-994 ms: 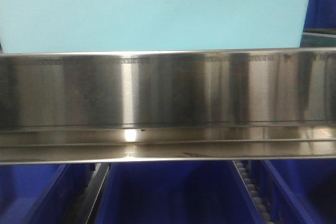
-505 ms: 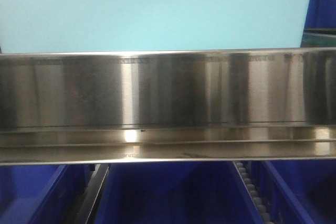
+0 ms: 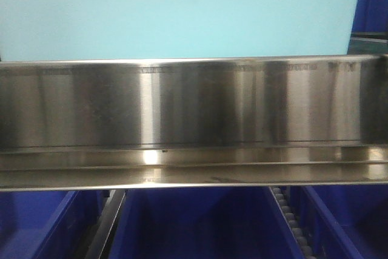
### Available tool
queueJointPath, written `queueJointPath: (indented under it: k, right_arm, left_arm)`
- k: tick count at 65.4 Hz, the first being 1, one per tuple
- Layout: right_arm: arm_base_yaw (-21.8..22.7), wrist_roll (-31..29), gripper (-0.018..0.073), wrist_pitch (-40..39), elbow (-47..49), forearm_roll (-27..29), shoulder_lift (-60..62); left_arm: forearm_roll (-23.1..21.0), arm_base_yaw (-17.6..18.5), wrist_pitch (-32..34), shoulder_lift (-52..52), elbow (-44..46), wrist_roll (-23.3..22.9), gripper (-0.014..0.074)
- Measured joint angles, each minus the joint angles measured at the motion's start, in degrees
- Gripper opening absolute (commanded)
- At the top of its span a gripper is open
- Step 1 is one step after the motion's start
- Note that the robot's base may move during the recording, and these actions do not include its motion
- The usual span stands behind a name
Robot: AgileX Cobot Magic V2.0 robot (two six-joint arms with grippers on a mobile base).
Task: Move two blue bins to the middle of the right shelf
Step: 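Close both grippers on the opposite walls of the light-blue bin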
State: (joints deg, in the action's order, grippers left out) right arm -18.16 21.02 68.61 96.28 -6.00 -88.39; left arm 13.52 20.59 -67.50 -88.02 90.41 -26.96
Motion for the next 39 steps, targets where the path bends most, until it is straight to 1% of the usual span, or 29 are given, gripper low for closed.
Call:
queueJointPath:
  k: [1,4,5,11,14,17,39]
  right_arm:
    - [0.00,0.09,-0.0129,0.01,0.13,-0.13,-0.29]
    - [-0.39,0.09,-0.0052,0.25,0.53,-0.38,-1.09]
    - [-0.40,0.09,-0.0010,0.44,0.53,-0.53,-1.11]
    - [-1.10,0.26,0.0177,0.80,0.75,-0.53,-2.17]
    - [-1.18,0.46,0.0229,0.95,0.75,-0.53,-2.40]
    - [-1.31,0.46,0.0247,0.99,0.75,-0.53,-2.68]
    - [-1.31,0.46,0.0244,1.35,0.79,-0.64,-6.32]
  left_arm:
    - [0.11,0.00,0.01,-0.10,0.00,0.00,0.0169]
    - [0.09,0.00,0.14,-0.10,0.00,-0.03,0.0214]
    - [0.09,0.00,0.22,-0.10,0.00,-0.14,0.0228]
    - [0.09,0.00,0.55,-0.23,0.10,-0.13,0.0243]
    - [0.09,0.00,0.66,-0.46,0.10,-0.24,0.0242]
    - [0.21,0.00,0.70,-0.70,0.19,-0.24,0.0242]
    - [0.21,0.00,0.79,-3.94,0.19,-0.33,0.0242]
